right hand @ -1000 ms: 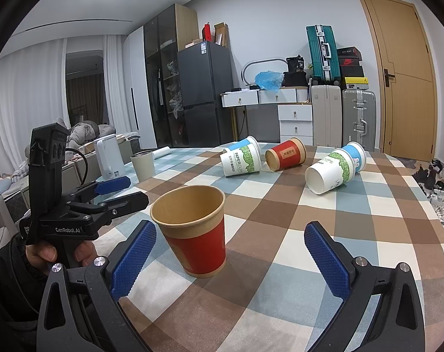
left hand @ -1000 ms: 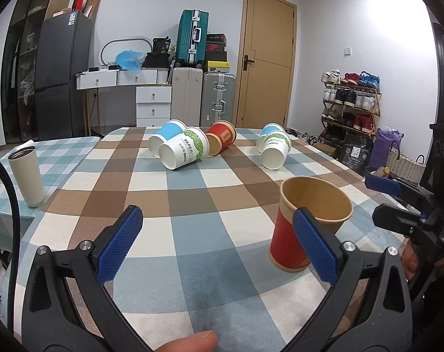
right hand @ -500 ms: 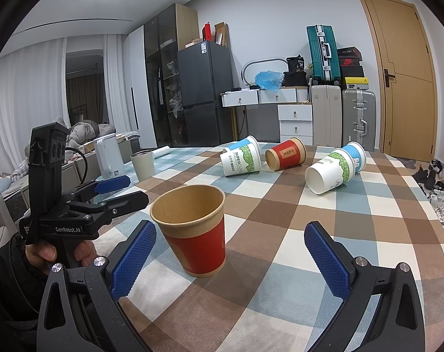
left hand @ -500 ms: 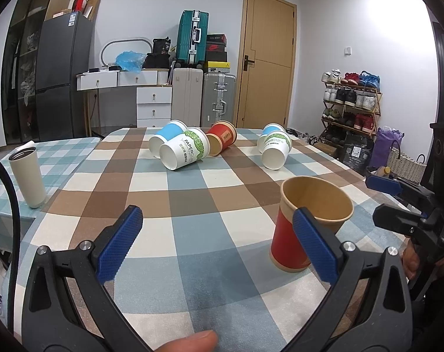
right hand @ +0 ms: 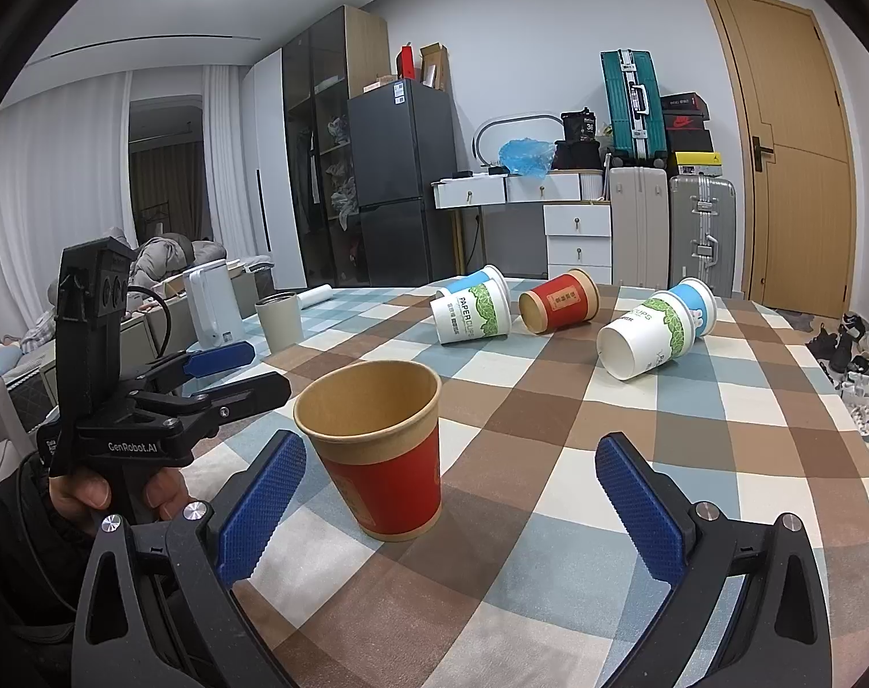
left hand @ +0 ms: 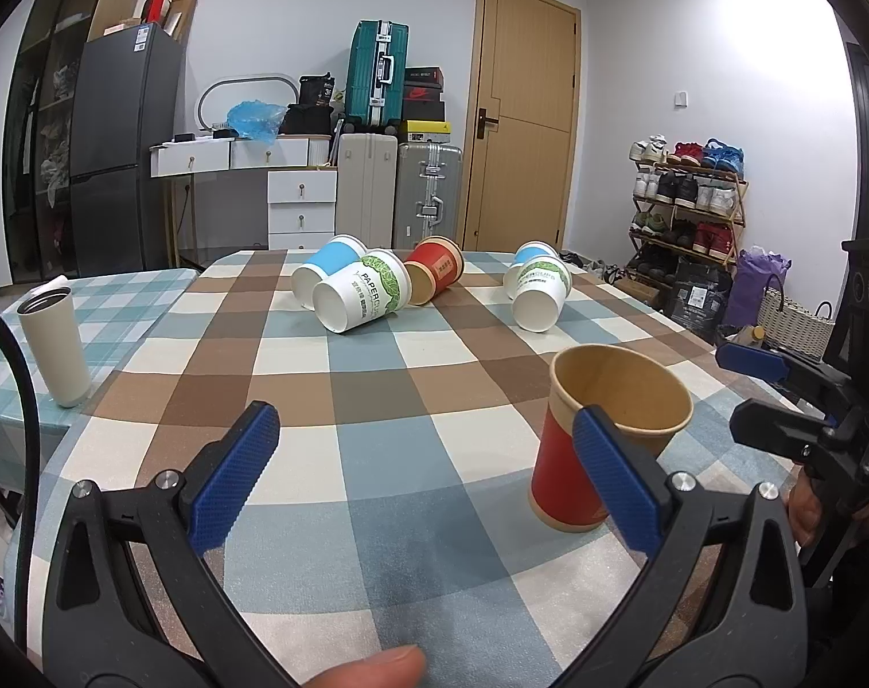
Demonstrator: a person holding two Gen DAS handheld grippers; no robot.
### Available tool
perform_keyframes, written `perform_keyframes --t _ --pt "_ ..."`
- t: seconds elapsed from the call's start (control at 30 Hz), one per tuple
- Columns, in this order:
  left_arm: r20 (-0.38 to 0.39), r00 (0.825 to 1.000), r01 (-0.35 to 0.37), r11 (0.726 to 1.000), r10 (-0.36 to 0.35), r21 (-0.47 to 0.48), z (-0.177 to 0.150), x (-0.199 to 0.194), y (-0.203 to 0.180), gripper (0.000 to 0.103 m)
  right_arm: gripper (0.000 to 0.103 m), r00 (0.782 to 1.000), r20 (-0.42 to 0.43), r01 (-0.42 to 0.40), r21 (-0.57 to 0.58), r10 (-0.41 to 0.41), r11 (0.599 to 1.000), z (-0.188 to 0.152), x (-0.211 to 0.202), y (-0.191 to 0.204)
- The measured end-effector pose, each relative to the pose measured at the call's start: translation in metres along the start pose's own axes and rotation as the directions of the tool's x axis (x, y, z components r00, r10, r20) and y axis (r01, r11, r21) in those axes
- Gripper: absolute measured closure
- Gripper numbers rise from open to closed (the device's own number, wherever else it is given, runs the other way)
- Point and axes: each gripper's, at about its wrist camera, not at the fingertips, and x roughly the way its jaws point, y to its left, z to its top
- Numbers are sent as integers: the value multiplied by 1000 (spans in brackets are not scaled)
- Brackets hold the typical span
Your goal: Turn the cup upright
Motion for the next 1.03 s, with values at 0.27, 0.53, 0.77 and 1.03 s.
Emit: perform_keyframes --t 0.27,0.53,0.77,1.03 --pt "0 1000 0 1000 0 1 0 0 0 1 0 1000 -1 0 -1 0 1000 0 0 0" --pt "0 1000 0 1000 0 1 0 0 -1 1 0 1000 -1 0 -2 0 1000 0 0 0" --pt "1 1000 0 1000 0 1 -1 0 -1 1 0 1000 -2 1 -2 -1 1000 0 0 1" --pt "6 1000 3 1000 -3 4 2 0 1 1 0 1000 -8 3 -6 -3 1000 -2 2 0"
